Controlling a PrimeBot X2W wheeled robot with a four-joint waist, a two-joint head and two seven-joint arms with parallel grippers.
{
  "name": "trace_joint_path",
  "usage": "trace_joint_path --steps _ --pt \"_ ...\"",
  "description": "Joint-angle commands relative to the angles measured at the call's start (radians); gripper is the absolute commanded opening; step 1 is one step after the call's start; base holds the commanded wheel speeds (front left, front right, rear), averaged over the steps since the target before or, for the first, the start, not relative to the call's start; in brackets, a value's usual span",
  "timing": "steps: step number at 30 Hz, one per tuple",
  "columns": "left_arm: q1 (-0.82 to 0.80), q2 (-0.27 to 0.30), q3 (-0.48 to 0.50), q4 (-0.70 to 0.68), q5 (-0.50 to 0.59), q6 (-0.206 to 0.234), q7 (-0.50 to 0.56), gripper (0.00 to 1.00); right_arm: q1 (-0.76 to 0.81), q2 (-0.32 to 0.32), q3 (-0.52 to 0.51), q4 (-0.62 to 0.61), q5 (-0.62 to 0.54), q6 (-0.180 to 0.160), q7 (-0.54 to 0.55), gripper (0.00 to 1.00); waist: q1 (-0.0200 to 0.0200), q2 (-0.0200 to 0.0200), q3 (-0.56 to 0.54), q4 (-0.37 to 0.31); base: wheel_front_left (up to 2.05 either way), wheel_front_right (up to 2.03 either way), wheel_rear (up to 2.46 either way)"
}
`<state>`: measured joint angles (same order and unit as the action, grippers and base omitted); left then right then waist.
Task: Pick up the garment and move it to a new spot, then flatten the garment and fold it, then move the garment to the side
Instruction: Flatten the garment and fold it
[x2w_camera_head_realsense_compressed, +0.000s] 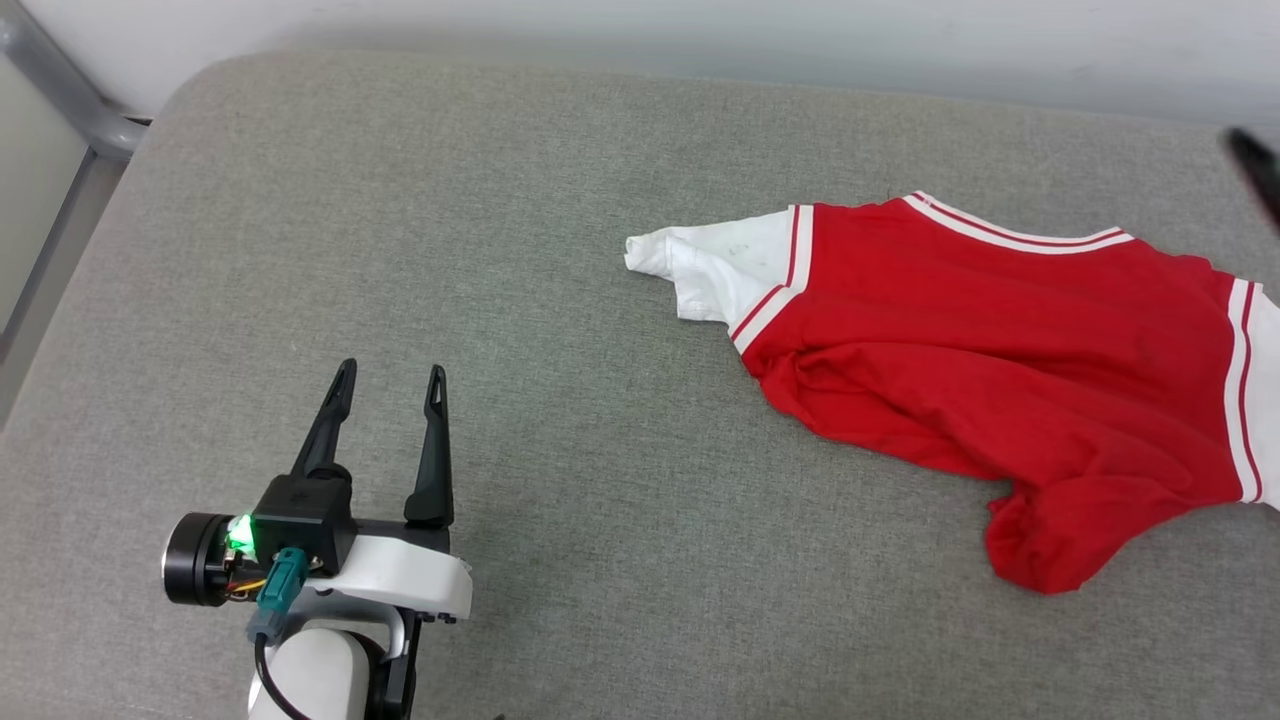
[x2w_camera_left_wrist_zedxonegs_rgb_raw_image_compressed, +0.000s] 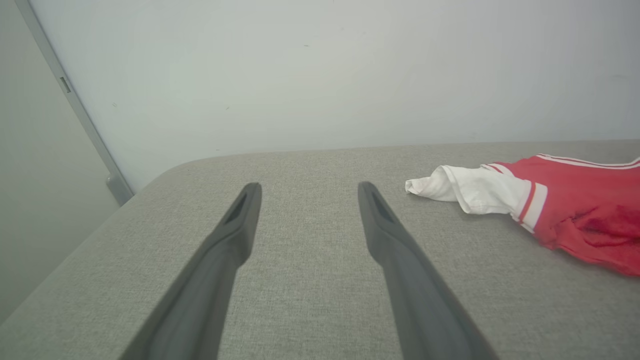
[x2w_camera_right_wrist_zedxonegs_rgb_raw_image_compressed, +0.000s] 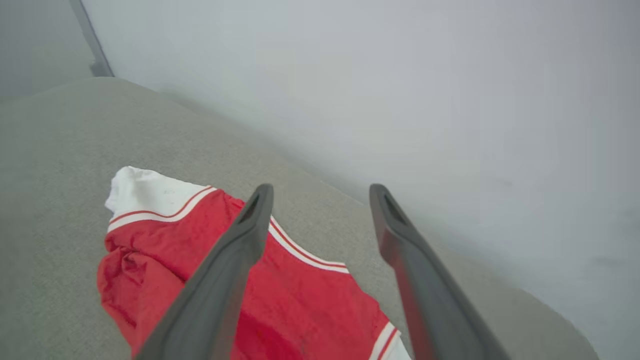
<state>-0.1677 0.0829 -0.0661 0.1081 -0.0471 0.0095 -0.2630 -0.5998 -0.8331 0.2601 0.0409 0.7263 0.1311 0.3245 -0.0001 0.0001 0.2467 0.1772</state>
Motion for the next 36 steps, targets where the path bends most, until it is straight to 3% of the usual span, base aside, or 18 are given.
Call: trace_joint_path --steps 1,8,13,18,24,35,36 --pt "0.01 -0.001 -0.001 -0.002 -0.002 0.001 -0.002 1.0 -0.023 0.018 0.012 -0.043 -0.003 -0.001 0.024 1.0 0.0001 -0.0001 -0.001 0.003 0.0 0.0 0.0" --pt "0.005 -0.007 -0.006 -0.003 -0.007 -0.003 -0.002 1.0 -0.159 0.048 0.226 -0.197 0.066 -0.001 0.284 1.0 0.0001 -0.0001 0.007 0.017 0.0 0.0 0.0" --pt "-0.012 -0.013 -0.01 -0.005 -0.01 -0.004 -0.002 1.0 -0.292 0.079 0.426 -0.174 0.131 -0.001 0.52 1.0 0.0001 -0.0001 0.027 0.033 0.0 0.0 0.0" --pt "-0.03 -0.018 -0.024 -0.006 -0.015 -0.004 -0.002 1.0 -0.386 0.142 0.599 -0.09 0.167 -0.001 0.662 1.0 0.0001 -0.0001 0.057 0.056 0.0 0.0 0.0" --pt "-0.058 -0.026 -0.041 -0.002 -0.027 0.0 -0.002 1.0 -0.45 0.195 0.776 0.04 0.183 -0.001 0.692 1.0 0.0001 -0.0001 0.106 0.09 0.0 0.0 0.0" --pt "-0.095 -0.032 -0.062 0.012 -0.047 0.011 -0.002 1.0 -0.446 0.221 0.993 0.296 0.194 -0.001 0.578 1.0 0.0001 -0.0001 0.154 0.132 0.0 0.0 0.0" --pt "-0.092 -0.032 -0.06 0.014 -0.048 0.014 -0.002 1.0 -0.448 0.22 1.0 0.301 0.196 -0.001 0.556 0.4 0.0001 -0.0001 0.151 0.129 0.0 0.0 0.0"
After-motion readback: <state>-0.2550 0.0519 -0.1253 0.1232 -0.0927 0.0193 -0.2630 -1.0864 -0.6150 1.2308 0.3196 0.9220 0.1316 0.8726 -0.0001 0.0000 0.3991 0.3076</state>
